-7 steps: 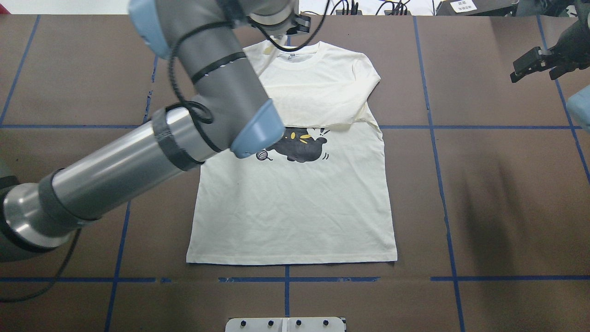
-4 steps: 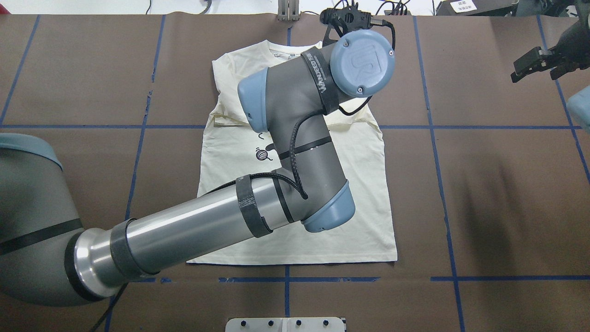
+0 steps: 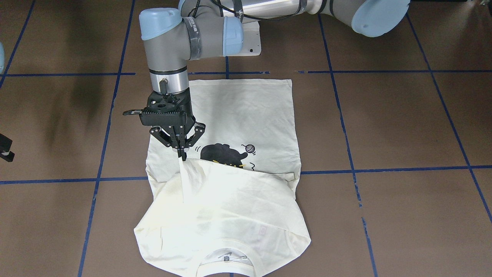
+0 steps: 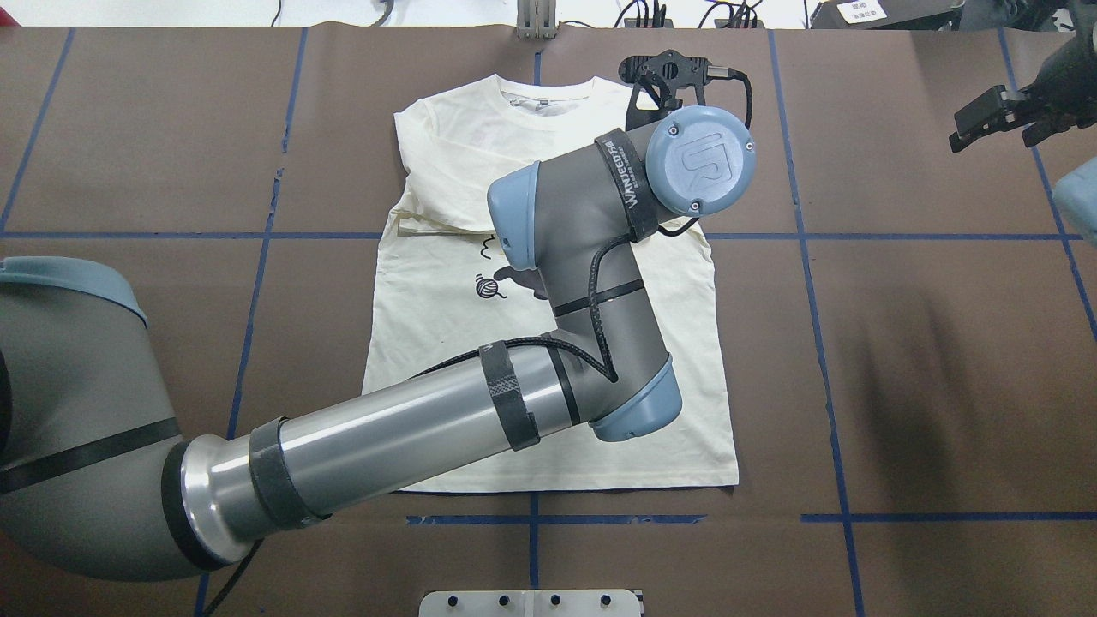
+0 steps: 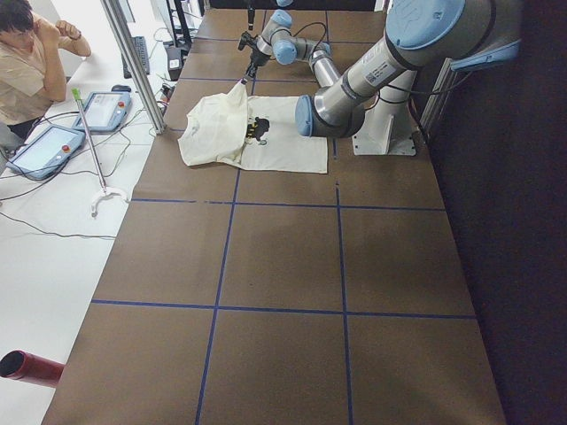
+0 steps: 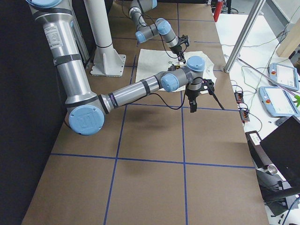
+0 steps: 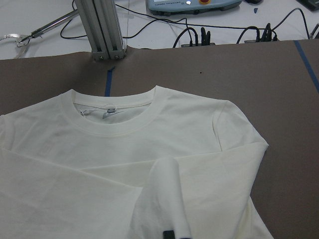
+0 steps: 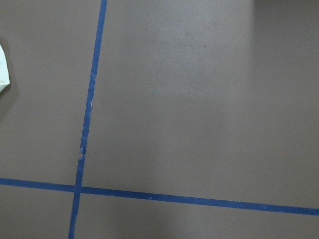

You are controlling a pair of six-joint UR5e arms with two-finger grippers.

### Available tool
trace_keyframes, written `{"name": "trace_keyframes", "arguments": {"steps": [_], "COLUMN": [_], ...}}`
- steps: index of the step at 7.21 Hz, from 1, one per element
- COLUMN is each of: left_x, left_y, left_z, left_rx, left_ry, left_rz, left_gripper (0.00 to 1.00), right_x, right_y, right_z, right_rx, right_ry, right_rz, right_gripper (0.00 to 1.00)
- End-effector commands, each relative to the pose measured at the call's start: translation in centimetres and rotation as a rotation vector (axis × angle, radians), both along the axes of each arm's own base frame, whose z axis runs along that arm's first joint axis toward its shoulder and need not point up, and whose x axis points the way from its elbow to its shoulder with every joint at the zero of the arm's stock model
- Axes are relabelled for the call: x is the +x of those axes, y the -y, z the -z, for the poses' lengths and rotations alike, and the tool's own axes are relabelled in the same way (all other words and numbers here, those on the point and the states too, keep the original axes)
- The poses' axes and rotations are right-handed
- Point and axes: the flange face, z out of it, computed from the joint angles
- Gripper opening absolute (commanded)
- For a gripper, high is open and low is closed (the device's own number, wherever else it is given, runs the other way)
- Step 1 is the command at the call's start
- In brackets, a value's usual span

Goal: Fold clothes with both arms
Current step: 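Lift the sleeve with the left gripper and fold it across the chest, then release the sleeve and withdraw the left gripper toward the far corner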

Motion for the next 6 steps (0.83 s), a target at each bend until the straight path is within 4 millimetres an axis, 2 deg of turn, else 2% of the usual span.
{"name": "trace_keyframes", "arguments": {"steps": [1, 2, 3, 4, 5, 6], "left_x": [1.9, 2.1, 1.6, -0.3, -5.1, -10.9], "left_y": [-1.9, -2.6, -3.0, -2.4, 0.9, 4.0], "left_z": [0.8, 1.1, 1.6, 2.6, 0.5, -2.9], "left_rx": [-0.021, 0.007, 0.027, 0.060, 0.091, 0.170], "left_ry": [-0.095, -0.170, -0.187, -0.170, -0.135, -0.090], "left_rz": [0.004, -0.007, -0.027, -0.145, -0.245, -0.332], "left_gripper": [0.89, 1.00, 1.00, 1.00, 1.00, 1.00], "right_x": [0.0, 0.0, -0.2, -0.4, -2.9, -5.0], "right_y": [0.0, 0.1, 0.2, 0.3, -0.1, 0.6], "right_z": [0.0, 0.2, 0.9, 1.8, 1.9, 3.7], "right_rx": [0.000, 0.003, 0.011, 0.036, 0.074, 0.106], "right_ry": [0.000, 0.002, 0.008, 0.022, 0.036, 0.053], "right_rz": [0.000, -0.003, -0.004, -0.006, 0.029, 0.042], "right_gripper": [1.00, 1.00, 1.00, 1.00, 1.00, 1.00]}}
